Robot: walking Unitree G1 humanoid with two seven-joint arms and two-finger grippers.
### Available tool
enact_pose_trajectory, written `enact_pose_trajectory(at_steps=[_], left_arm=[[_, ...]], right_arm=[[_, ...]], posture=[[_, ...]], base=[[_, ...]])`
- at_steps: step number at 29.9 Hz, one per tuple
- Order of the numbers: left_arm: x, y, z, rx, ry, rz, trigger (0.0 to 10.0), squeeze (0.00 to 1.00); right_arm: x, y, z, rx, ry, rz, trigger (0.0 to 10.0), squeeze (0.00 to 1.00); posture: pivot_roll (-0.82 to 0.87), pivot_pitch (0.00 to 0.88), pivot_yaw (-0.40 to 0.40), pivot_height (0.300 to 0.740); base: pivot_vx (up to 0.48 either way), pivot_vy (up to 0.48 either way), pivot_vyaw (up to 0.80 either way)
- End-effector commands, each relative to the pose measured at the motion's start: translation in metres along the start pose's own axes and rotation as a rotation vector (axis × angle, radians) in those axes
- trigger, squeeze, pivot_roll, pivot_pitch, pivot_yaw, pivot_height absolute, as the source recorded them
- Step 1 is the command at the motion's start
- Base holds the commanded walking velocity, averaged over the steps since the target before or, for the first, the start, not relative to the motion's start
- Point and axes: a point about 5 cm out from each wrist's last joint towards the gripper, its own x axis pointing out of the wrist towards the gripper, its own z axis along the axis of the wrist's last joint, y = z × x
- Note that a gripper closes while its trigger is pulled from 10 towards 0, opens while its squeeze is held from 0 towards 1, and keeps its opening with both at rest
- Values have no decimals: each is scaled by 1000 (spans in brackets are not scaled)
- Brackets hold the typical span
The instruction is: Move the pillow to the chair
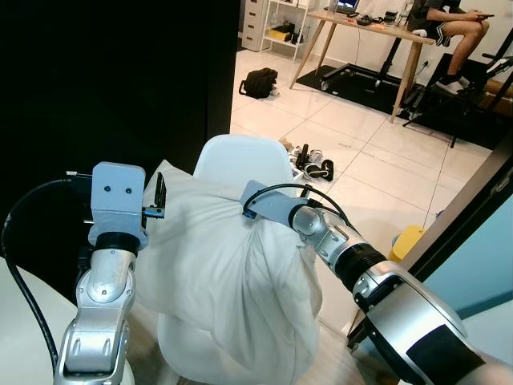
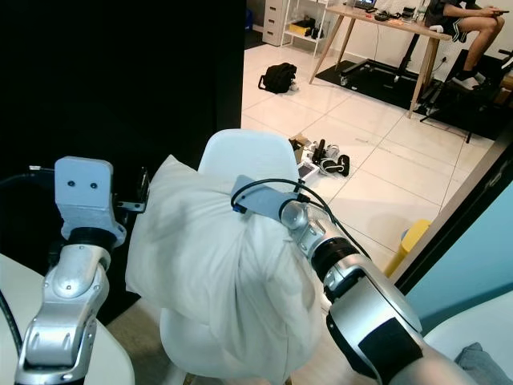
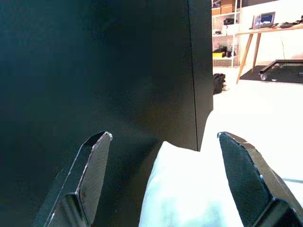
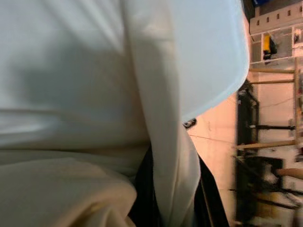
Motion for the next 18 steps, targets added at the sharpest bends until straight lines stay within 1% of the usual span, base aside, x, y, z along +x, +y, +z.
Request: enact_pose_trajectory(at_steps=[1,3,13,18], left_arm=[[0,-5,-2,-17,14,-19,10000,0],[0,-5,-2,-19,15,-22,10000,0],[-1,-6,-2,-23,20,-26,10000,0],[-1,-4,-2,-20,21,-23,10000,0]], right_arm=[[-3,-15,-14,-74,64,-54,10000,0],[-5,-15,-22,-95,98,-37,10000,0],[-7,-22,-30,-47,125,-69,10000,0],[-8,-25,-34,-60,140,-90,10000,0]], posture=[[91,0,-97,690],[86,0,-94,675],[83,0,-90,645],[86,0,-89,630]], base=[[0,0,0],[0,0,0],[0,0,0],[0,0,0]])
